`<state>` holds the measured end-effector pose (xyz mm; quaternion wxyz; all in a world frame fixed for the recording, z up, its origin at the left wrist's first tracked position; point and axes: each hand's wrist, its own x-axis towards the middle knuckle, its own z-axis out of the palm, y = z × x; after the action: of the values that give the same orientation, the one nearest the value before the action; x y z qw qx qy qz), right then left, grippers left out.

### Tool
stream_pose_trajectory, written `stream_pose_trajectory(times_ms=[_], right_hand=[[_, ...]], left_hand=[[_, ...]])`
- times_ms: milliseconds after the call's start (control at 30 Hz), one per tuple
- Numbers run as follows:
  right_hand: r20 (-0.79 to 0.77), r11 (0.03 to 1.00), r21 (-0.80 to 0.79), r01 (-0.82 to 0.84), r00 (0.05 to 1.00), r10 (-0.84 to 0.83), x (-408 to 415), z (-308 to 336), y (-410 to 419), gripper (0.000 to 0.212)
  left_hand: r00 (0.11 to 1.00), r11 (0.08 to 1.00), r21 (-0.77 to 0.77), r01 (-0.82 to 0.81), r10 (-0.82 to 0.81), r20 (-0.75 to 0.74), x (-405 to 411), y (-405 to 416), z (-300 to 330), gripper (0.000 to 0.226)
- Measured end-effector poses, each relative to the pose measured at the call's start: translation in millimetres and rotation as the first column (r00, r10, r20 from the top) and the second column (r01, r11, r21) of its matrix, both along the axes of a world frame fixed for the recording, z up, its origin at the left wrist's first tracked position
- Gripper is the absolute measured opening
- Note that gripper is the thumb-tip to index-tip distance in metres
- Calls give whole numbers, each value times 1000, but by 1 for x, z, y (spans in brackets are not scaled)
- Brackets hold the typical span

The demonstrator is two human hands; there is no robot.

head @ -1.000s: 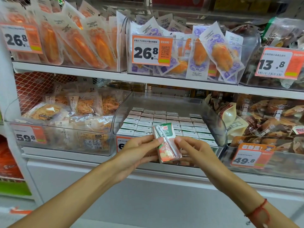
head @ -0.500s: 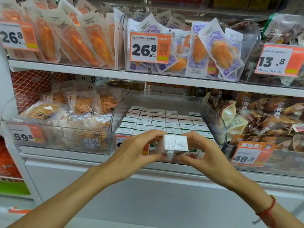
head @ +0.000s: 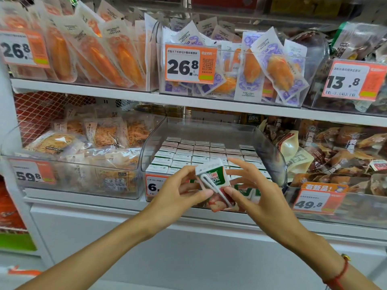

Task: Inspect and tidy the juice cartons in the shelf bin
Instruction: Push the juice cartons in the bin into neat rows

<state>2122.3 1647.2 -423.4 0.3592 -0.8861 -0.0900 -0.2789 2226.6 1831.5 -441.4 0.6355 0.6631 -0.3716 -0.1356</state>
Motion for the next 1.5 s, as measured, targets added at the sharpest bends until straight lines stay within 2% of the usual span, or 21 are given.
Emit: stream_pose_trajectory(times_ms=[133, 233, 367, 500, 600, 667, 767, 833, 933, 1000, 1100, 1133, 1233, 1367, 1433, 1500], right_hand=[[-141, 990, -102, -93, 987, 78, -1, -7, 2, 72], [-130, 988, -126, -89, 989, 72, 0, -6, 4, 69], [-71, 998, 22, -67, 995, 68, 0, 2, 11, 58], [-68, 964, 244, -102, 990, 121, 1, -2, 15, 50], [-81, 926, 367, -85, 989, 123, 4, -2, 19, 46], [-62, 895, 440, -70, 992, 108, 7, 1, 20, 40], [-55, 842, 540, -7, 998, 44, 8, 8, 18, 34], [-70, 798, 602, 40, 998, 4, 8, 10, 18, 34], [-123, 759, 642, 110, 992, -39, 9, 12, 22, 40], [-177, 742, 654, 150, 983, -43, 11, 11, 23, 41], [-223, 746, 642, 175, 974, -37, 13, 11, 23, 37], [-225, 750, 638, 174, 974, -34, 13, 11, 22, 36], [-232, 758, 630, 170, 972, -26, 13, 11, 21, 36], [-242, 794, 586, 162, 970, -20, 12, 10, 20, 38], [-216, 883, 450, 134, 976, -38, 8, 9, 20, 47], [-123, 984, 131, 121, 987, -105, 5, 8, 20, 53]], left_hand=[[970, 996, -85, 0, -21, -241, 6, 2, 3, 60], [942, 990, -128, 63, -101, -321, 10, 6, 5, 61], [943, 995, -84, 60, -84, -321, 12, 6, 6, 48], [962, 998, -11, -54, 50, -269, 9, 0, 8, 45], [960, 991, 42, -130, 137, -244, 7, -2, 12, 61], [967, 991, 90, -101, 119, -225, 5, -2, 15, 74], [977, 993, 112, -34, 57, -207, 2, -2, 21, 73], [971, 993, 117, -26, 54, -234, 3, -1, 22, 74], [924, 987, 161, 7, 55, -377, 5, 0, 21, 82], [893, 981, 186, 54, 36, -448, 5, 0, 16, 75], [873, 979, 183, 95, 6, -487, 5, 1, 11, 52], [871, 980, 179, 93, 7, -491, 6, 1, 10, 53], [849, 984, 174, 37, 61, -524, 7, 1, 11, 81], [914, 979, 203, -32, 111, -391, 3, 0, 17, 86], [941, 976, 202, -76, 137, -309, 2, 0, 20, 71], [960, 971, 222, -86, 140, -241, -2, -1, 26, 48]])
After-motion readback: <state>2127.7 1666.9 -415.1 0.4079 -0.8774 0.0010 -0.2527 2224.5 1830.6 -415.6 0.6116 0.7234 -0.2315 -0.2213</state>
